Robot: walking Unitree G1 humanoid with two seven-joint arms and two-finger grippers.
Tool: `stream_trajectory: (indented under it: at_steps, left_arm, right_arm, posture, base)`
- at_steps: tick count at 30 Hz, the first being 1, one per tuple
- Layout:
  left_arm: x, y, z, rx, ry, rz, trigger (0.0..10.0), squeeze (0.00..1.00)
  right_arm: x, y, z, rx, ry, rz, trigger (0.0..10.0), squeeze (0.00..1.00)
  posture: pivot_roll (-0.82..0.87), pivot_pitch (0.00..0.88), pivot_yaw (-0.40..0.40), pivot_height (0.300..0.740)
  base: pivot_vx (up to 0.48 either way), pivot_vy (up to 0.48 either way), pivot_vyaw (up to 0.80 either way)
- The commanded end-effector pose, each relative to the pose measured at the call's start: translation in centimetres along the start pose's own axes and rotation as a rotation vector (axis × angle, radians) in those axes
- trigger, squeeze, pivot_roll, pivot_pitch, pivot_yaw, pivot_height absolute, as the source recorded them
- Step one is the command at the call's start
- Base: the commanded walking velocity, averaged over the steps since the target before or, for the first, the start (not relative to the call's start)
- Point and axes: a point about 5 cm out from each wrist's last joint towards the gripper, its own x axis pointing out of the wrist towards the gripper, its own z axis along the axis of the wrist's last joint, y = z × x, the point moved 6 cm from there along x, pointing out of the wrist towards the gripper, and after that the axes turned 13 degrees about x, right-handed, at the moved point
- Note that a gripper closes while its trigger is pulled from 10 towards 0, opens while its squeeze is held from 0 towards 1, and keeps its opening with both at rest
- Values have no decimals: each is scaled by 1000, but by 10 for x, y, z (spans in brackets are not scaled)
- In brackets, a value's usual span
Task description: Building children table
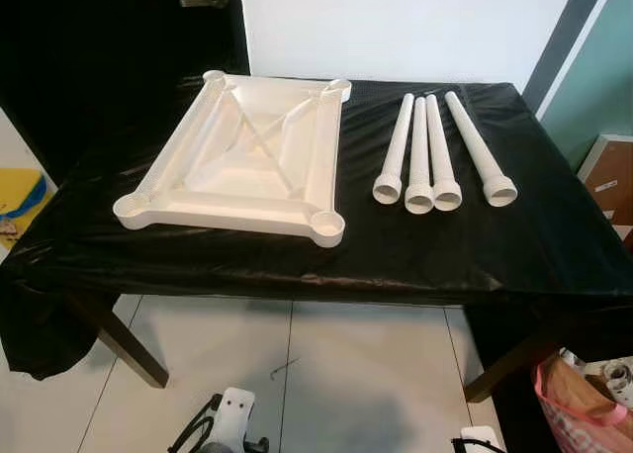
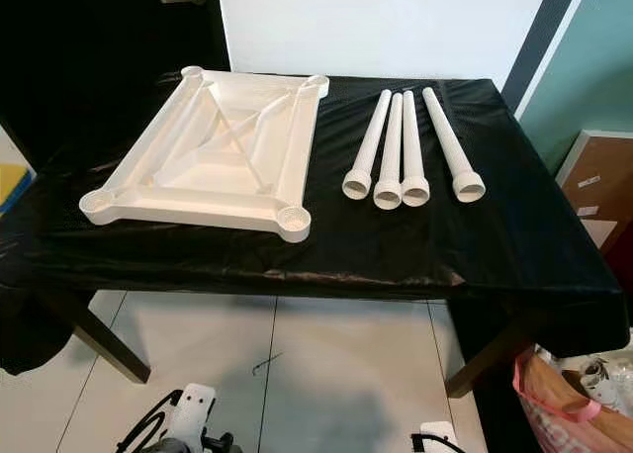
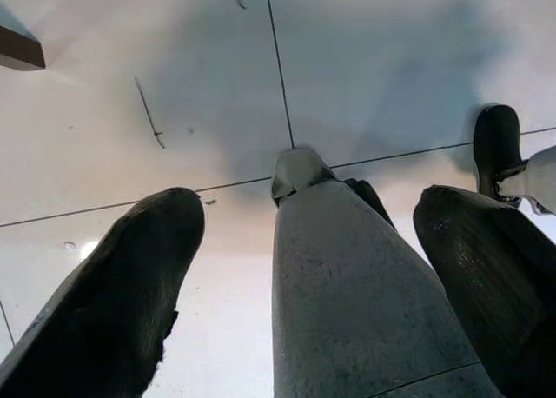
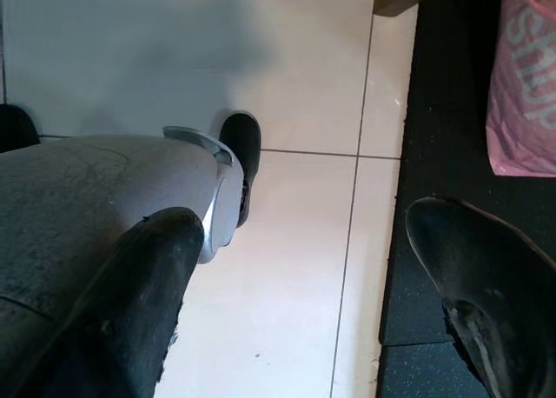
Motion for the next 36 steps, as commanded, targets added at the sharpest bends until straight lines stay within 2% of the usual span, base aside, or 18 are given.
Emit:
stream_trajectory:
  at_steps: [1, 17, 31, 36]
  left_arm:
    - [0, -1, -5, 6, 18, -2, 10000, 0]
    - [0, 3, -1, 7, 10, 5, 10000, 0]
    - [0, 4, -2, 11, 11, 0, 10000, 0]
    - [0, 2, 3, 15, -26, -13, 10000, 0]
  right_arm:
    - [0, 12, -5, 10, 21, 36, 10000, 0]
    - [1, 14, -1, 27, 11, 36, 10000, 0]
    - [-1, 13, -9, 45, 25, 27, 10000, 0]
    - [-1, 12, -8, 48, 19, 26, 10000, 0]
  posture:
    - [1, 0, 27, 740]
    - [-1, 0, 33, 740]
    - [-4, 0, 46, 740]
    - [-3, 0, 44, 740]
  base:
    - [0, 341, 0]
    - [0, 341, 0]
    - [0, 335, 0]
    - [0, 49, 0]
